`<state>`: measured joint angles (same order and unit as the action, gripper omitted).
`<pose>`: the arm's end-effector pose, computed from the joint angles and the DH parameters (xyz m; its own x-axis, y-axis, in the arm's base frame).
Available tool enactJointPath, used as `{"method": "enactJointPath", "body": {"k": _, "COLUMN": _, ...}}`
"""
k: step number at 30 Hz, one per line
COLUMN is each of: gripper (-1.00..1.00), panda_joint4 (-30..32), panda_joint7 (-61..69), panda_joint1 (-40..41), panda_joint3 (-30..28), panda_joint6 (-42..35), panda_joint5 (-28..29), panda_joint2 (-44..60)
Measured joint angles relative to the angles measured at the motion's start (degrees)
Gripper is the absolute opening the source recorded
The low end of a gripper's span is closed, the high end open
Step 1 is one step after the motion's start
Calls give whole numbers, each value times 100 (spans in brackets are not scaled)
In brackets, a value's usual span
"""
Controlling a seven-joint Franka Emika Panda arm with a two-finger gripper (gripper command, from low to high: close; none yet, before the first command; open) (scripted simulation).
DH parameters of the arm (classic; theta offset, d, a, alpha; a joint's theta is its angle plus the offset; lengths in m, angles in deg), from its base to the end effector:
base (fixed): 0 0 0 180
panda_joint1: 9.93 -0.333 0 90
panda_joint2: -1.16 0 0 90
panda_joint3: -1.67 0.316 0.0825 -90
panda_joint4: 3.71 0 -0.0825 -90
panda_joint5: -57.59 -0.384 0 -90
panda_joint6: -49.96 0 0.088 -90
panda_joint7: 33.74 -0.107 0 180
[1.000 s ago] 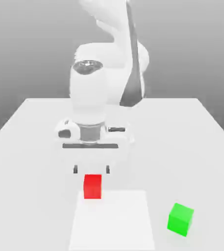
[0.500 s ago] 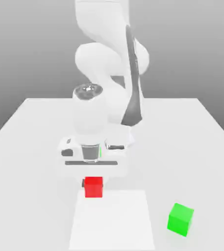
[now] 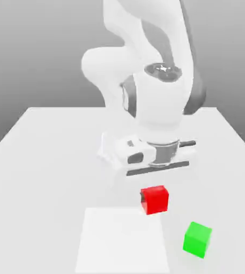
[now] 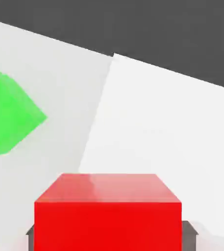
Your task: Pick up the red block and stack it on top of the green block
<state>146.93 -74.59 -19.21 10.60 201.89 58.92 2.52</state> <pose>0.4091 0.1356 0.2396 0.9306 -0.3660 0.0040 -0.3660 -0.9306 0.0061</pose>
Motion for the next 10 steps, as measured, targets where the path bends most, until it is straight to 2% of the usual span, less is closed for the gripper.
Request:
{"method": "enactJointPath", "body": {"k": 2, "gripper": -100, "panda_joint4": -342, "panda_joint7": -100, "panda_joint1": -263, "panda_joint3": 135, "panda_joint6": -100, "panda_joint5": 27, "panda_joint2": 243}}
{"method": "enactJointPath", "body": {"k": 6, "gripper": -100, "panda_joint4": -496, "panda_joint7": -349, "panda_joint1": -378, "panda_joint3": 9, "panda_joint6": 505, "panda_joint5": 332, "panda_joint2": 1013}}
{"method": "enactJointPath", "body": {"k": 7, "gripper": 100, "panda_joint4": -508, "panda_joint7": -404, "panda_joint1": -410, "panda_joint3": -36, "panda_joint6": 662, "panda_joint5": 406, "panda_joint2": 1185}}
{"method": "enactJointPath", "body": {"k": 10, "gripper": 100, "panda_joint4": -508, "panda_joint7": -404, "panda_joint1": -410, "panda_joint3": -36, "panda_joint6": 662, "panda_joint5": 406, "panda_joint2": 1185}}
